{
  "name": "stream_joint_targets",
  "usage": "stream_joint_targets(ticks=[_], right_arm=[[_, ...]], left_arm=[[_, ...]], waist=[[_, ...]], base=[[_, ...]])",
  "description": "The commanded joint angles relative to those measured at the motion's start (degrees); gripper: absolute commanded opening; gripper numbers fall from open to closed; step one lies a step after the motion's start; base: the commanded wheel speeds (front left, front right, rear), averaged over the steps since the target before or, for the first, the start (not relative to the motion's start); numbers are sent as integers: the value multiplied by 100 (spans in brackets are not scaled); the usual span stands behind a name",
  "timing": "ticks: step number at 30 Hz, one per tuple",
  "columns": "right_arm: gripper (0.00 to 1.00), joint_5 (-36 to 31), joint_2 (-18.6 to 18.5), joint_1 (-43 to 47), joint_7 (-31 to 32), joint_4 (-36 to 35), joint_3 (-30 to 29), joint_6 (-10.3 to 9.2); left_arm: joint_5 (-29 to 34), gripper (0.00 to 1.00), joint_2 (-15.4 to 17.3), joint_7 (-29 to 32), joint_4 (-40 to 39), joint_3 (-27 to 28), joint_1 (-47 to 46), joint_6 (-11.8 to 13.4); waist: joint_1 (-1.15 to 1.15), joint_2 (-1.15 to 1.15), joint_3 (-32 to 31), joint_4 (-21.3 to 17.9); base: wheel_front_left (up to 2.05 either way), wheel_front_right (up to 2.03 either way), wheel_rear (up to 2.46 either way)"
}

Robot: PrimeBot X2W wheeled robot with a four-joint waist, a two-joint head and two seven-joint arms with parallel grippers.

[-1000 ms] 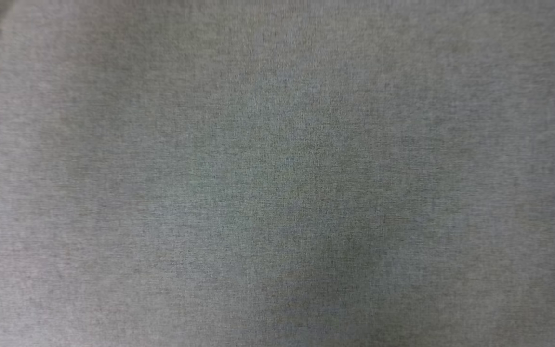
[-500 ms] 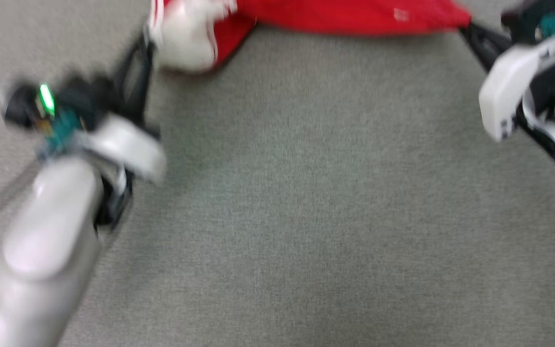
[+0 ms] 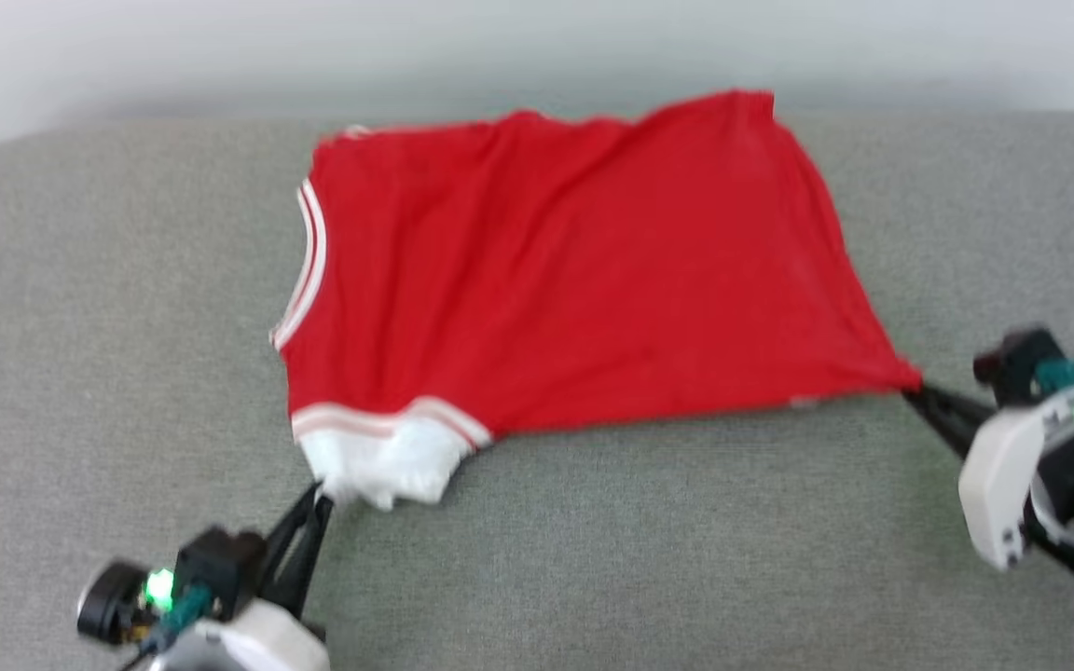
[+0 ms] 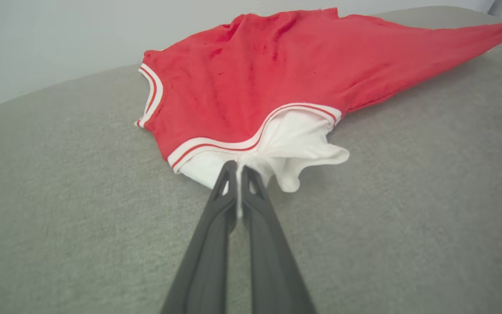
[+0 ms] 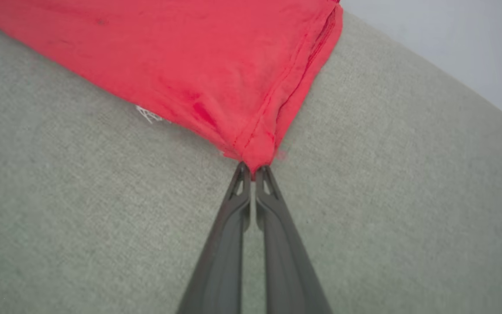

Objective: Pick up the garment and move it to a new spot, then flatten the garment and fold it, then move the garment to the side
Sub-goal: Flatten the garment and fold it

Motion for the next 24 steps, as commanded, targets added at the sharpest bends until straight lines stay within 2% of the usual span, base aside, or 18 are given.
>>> stream_joint_targets(ticks=[1, 7, 12, 18, 24], right_arm=[[0, 42, -87, 263, -1, -82, -15, -8], [0, 166, -430, 1604, 15, -597, -324, -8], [0, 157, -509, 2734, 113, -1062, -817, -8], [0, -100, -410, 3792, 417, -1615, -1521, -8], [0, -495, -174, 4124, 785, -2105, -2354, -9]], left_arm=[[-62, 0, 47, 9, -55, 2, 197, 59], [-315, 0, 139, 93, -303, -76, 1217, 278], [-464, 0, 189, 186, -470, -176, 1873, 425], [-612, 0, 262, 276, -676, -207, 2342, 581], [-440, 0, 378, 321, -808, -190, 1983, 547]], waist=[[1, 0, -243, -21], [1, 0, -660, 20], [1, 0, -906, 42], [1, 0, -1020, 40], [1, 0, -912, 53]], base=[[0, 0, 0], [0, 0, 0], [0, 0, 0], [0, 0, 0], [0, 0, 0]])
